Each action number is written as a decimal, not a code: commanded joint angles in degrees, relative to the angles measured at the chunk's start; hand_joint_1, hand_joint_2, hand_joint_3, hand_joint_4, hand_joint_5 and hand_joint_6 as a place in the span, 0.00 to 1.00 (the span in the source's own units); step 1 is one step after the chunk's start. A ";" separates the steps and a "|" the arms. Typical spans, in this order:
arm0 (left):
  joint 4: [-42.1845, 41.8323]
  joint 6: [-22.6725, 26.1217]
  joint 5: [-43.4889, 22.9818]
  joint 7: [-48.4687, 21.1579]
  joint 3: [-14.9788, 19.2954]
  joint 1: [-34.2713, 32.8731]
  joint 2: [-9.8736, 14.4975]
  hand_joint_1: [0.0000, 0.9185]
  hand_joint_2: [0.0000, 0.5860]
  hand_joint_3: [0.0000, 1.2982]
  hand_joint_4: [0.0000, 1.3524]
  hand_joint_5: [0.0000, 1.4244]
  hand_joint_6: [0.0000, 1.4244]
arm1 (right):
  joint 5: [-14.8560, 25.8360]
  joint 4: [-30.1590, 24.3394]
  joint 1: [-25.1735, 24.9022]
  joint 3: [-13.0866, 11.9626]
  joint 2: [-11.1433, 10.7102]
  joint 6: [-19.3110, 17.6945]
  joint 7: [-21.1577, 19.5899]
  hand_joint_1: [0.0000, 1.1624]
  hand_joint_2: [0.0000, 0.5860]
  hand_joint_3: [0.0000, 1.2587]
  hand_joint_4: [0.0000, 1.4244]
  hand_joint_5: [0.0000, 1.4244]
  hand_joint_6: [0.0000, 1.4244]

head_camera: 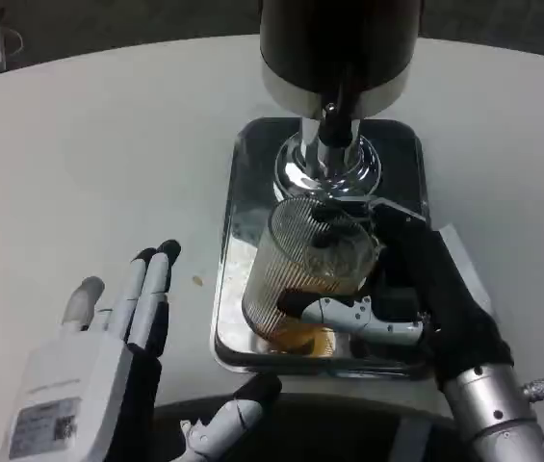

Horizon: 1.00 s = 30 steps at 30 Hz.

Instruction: Grasp the cup under the faucet to collect the drink, then remove the cup.

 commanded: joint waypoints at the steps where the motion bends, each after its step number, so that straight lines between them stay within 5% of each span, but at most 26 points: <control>1: 0.69 0.01 0.92 0.38 -0.20 -0.81 0.37 0.00 0.25 0.02 0.00 0.08 0.00 | 0.07 -1.64 -0.19 0.09 0.55 -1.29 -0.63 1.00 0.10 0.67 0.74 0.87 1.00; 30: 3.12 1.61 6.52 3.10 -4.44 0.94 -1.12 0.00 0.22 0.00 0.00 0.06 0.00 | 1.25 -17.47 11.79 -0.09 -2.50 -2.62 3.35 1.00 0.11 0.67 0.73 0.86 1.00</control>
